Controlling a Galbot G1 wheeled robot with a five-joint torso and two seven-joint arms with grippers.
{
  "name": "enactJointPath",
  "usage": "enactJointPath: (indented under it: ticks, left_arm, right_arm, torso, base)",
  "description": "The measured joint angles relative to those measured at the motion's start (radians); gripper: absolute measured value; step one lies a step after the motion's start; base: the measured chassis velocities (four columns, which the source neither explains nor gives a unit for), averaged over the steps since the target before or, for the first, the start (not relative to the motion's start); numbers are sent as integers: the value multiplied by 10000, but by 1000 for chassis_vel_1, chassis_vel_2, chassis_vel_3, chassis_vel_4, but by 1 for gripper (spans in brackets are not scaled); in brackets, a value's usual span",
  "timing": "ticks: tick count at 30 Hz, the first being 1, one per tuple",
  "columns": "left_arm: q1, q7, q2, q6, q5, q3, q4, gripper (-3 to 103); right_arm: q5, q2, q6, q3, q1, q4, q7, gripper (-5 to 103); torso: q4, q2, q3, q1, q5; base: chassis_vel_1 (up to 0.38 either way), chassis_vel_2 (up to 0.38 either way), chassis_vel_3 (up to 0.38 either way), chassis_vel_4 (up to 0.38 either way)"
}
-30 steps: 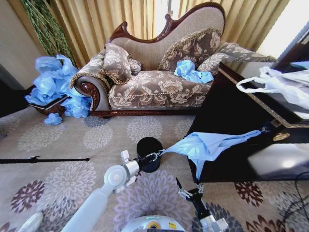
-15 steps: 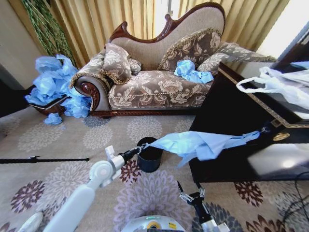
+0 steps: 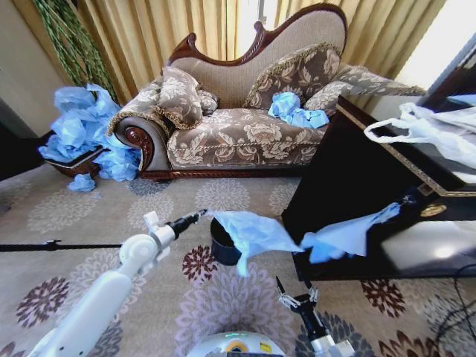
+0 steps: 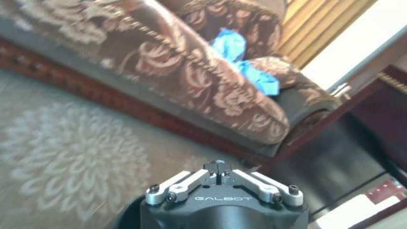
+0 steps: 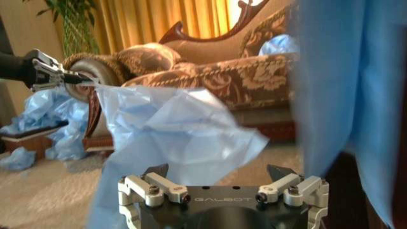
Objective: Place a garbage bag over the trash bin.
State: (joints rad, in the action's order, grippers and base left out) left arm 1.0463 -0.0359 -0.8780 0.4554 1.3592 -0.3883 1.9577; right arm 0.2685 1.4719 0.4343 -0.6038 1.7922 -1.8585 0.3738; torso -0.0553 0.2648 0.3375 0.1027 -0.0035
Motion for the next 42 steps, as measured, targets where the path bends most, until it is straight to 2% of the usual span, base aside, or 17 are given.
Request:
enactJointPath:
  ticks: [6,7,11,12,13,15,19,21,23,24,28,29,31,33,35,37,42]
  left_arm:
    - [-197,4,-128,-17,-26,348,676,0]
    - [-232,5,-142,-37,-83,475,861,0]
    - [-317,77,-151,-143,-227,760,1144,0]
    - [-380,167,-154,-187,-324,932,1237,0]
    - [-408,208,-158,-197,-361,999,1261,0]
    - [-435,242,-162,-204,-385,1059,1281,0]
    - [-513,366,-162,-215,-413,1247,1387,0]
    - [-515,398,-160,-223,-416,1268,1412,0]
    - [-511,454,-159,-268,-433,1308,1480,0]
    - [-511,454,-159,-268,-433,1308,1480,0]
    - [-499,535,-176,-357,-477,1418,1725,0]
    - [-499,535,-176,-357,-477,1418,1725,0]
    - [-498,557,-180,-373,-480,1464,1908,0]
    - [-490,568,-174,-376,-480,1472,1971,0]
    - [-417,627,-144,-383,-480,1483,2153,0]
    - [-343,659,-126,-391,-480,1484,2248,0]
    - [-107,869,-97,-433,-533,1565,2604,0]
  right_arm:
    - [178,-118,-112,22,-147,-619,-553,100]
    - [270,-186,-235,33,-147,-890,-778,103]
    - [464,-305,-503,29,-117,-1402,-1072,96]
    - [649,-378,-732,45,-39,-1822,-1259,86]
    - [706,-403,-840,69,-5,-1983,-1331,81]
    - [788,-438,-1009,103,33,-2185,-1410,81]
    - [1394,-734,-1881,432,-36,-3043,-1917,59]
    - [1598,-842,-2125,540,-140,-3170,-2071,59]
    - [1936,-1099,-2636,839,-415,-3370,-2423,48]
    - [1936,-1099,-2636,839,-415,-3370,-2423,48]
    - [2772,-1608,-3695,1826,-1045,-3785,-3258,27]
    - [2772,-1608,-3695,1826,-1045,-3785,-3258,27]
    - [3368,-1880,-4228,2301,-1463,-3877,-3612,16]
    - [3559,-1983,-4406,2421,-1565,-3887,-3665,16]
    - [4028,-2305,-4765,2695,-1761,-3895,-3788,5]
    - [4329,-2480,-4961,2805,-1859,-3893,-3839,2]
    - [5200,-2987,-5451,3107,-2113,-3740,-3974,0]
  torso:
    - [1,0,0,0,0]
    - [0,0,0,0,1]
    - [1,0,-1,0,1]
    - [0,0,-1,0,1]
    - [0,0,-1,0,0]
    - [0,0,0,0,0]
    - [0,0,0,0,-1]
    - [0,0,0,0,0]
    - [1,0,0,0,0]
    - [1,0,0,0,0]
    - [2,0,0,0,1]
    - [2,0,0,0,1]
    - [1,0,0,0,-1]
    - [2,0,0,0,1]
    - [0,0,0,0,0]
    - [0,0,0,0,1]
    - [2,0,0,0,0]
  base:
    - [0,0,0,0]
    - [0,0,0,0]
    - [0,0,0,0]
    - [0,0,0,0]
    - [0,0,0,0]
    - [0,0,0,0]
    - [0,0,0,0]
    - [0,0,0,0]
    - [0,0,0,0]
    - [0,0,0,0]
    - [0,0,0,0]
    - [0,0,0,0]
    - [0,0,0,0]
    - [0,0,0,0]
    - [0,0,0,0]
    - [0,0,0,0]
    - [0,0,0,0]
